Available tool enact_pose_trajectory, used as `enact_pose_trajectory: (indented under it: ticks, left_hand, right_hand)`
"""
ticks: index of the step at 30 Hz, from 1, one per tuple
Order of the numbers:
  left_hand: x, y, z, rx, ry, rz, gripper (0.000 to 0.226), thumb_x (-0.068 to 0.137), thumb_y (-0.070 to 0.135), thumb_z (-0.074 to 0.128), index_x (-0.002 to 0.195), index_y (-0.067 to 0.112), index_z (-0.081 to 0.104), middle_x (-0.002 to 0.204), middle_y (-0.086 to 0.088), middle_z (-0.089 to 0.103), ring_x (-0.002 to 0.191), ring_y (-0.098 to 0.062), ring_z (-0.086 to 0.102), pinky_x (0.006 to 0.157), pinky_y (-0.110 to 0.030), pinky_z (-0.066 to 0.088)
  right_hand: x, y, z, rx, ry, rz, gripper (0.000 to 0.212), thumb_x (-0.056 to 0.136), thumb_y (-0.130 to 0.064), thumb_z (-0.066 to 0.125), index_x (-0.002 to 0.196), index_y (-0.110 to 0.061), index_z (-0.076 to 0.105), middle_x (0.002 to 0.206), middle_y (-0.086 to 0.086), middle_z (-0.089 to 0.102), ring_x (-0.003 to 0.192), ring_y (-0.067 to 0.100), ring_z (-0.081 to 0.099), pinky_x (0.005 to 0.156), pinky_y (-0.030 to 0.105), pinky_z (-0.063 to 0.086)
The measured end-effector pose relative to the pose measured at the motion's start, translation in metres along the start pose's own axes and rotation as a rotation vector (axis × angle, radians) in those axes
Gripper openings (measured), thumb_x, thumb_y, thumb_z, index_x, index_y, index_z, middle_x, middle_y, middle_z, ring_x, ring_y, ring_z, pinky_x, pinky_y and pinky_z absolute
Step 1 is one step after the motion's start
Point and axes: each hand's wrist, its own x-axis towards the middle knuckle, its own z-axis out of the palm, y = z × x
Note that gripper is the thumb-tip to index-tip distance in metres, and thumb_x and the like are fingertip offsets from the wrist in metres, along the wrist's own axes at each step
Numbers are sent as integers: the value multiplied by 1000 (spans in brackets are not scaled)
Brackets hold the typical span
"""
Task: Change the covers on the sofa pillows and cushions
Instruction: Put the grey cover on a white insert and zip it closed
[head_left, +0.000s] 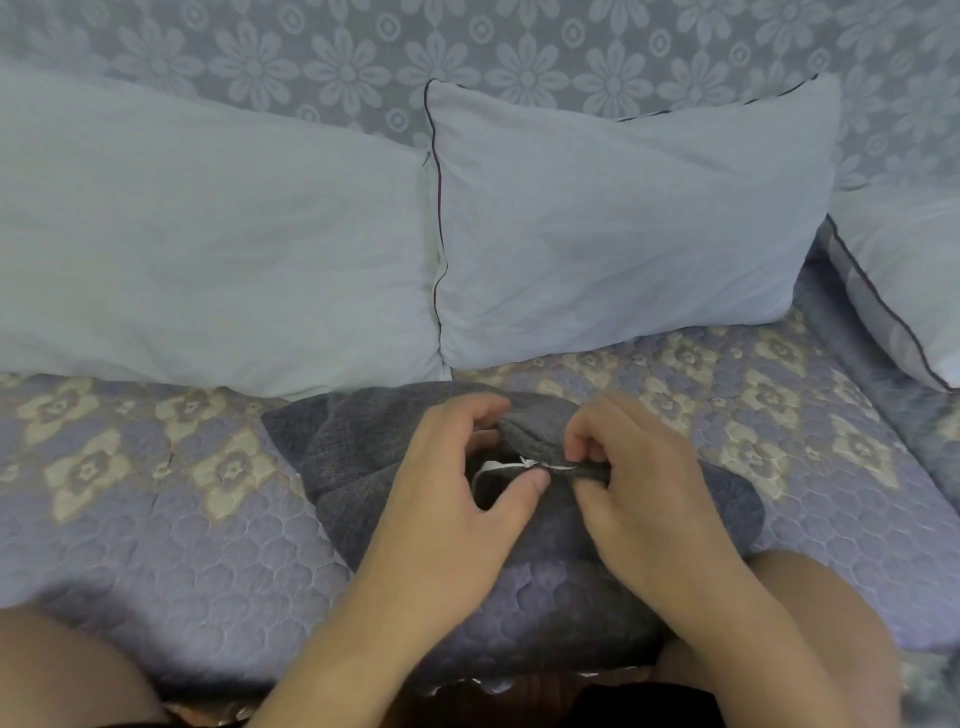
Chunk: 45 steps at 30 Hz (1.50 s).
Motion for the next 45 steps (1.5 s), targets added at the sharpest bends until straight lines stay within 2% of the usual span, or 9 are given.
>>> enact_pose_trajectory:
  ticks: [5,12,17,25,27,33,36,39,45]
  left_hand:
    - [43,-40,-9,618,-139,-44,80,90,32,65,153,40,17,148,5,32,102,-23,65,83,-39,55]
    - [71,-45,-2,373,-31,-31,130,56,88,64,158,33,3,161,3,15,147,-23,29,120,-44,33]
    - [64,-5,42,-38,83,85,102,77,42,82,155,30,17,155,16,17,134,-1,33,108,-23,34]
    - [97,-30,-77,305,197,82,28,82,-2,61,81,26,63,82,9,65,81,-12,61,68,-25,42]
    - [100,-31,-110,344,127,88,32,91,0,58,93,29,72,91,17,73,89,1,63,76,-11,42]
    - [87,-60,-123,1123,-64,-376,47,96,13,44,137,35,53,148,-7,46,132,-34,42,107,-45,41]
    - [57,-36,-78,630,206,-84,35,94,15,57,125,30,63,127,0,59,118,-22,52,94,-36,45]
    - [19,-1,-28,111,118,-112,9,90,24,69,88,32,67,82,13,68,80,-3,63,70,-20,45]
    - [-6,-3,14,-235,129,-224,10,90,20,75,92,28,70,90,16,73,86,1,68,76,-11,49]
  right_hand:
    - [58,5,-61,-38,252,74,33,60,14,55,72,-16,47,65,-4,46,64,15,38,59,19,32]
    - [94,3,-108,144,40,218,13,89,-13,68,88,-24,61,74,-1,68,59,9,53,53,17,39]
    - [86,-13,-106,77,-107,88,43,90,-27,68,56,-15,45,49,-8,37,48,6,33,48,21,28]
    - [74,56,-117,-176,34,180,19,85,-37,74,73,-23,70,64,-10,64,68,7,59,69,34,48]
    - [68,64,-95,-157,4,164,8,84,-38,76,88,-30,75,77,-16,71,79,4,64,76,35,53]
    - [43,46,-28,75,-357,45,21,100,-41,54,98,-27,70,87,-8,70,83,7,63,78,36,50]
    - [32,46,-7,97,-365,72,23,104,-35,48,90,-27,64,79,-6,64,76,10,59,71,34,48]
    - [25,39,6,194,-312,138,24,103,-31,50,80,-28,58,74,-10,59,67,6,53,62,20,40]
    - [7,19,18,445,-323,253,15,100,-26,57,88,-26,67,82,-4,68,78,15,62,69,28,49]
